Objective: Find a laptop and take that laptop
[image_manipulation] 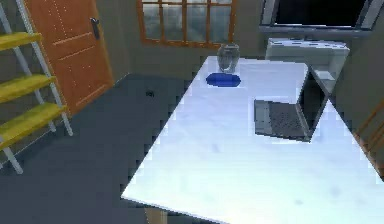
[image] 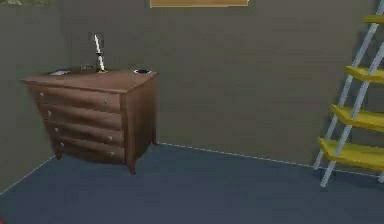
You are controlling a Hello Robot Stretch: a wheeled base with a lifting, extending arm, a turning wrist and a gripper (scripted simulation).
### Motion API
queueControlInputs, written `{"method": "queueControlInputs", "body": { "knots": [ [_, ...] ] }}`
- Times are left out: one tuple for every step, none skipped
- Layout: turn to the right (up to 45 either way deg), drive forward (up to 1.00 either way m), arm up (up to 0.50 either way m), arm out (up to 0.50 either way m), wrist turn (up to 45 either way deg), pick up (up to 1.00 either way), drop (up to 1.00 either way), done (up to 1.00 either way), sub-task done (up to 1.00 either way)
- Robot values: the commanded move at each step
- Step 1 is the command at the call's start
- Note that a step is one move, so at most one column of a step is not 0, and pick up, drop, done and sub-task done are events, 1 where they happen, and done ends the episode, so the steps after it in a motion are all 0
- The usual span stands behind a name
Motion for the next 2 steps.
{"method": "queueControlInputs", "body": {
  "knots": [
    [24.0,0.0,0.0,0.0,0.0,0.0,0.0,0.0,0.0],
    [45.0,0.0,0.0,0.0,0.0,0.0,0.0,0.0,0.0]
  ]
}}
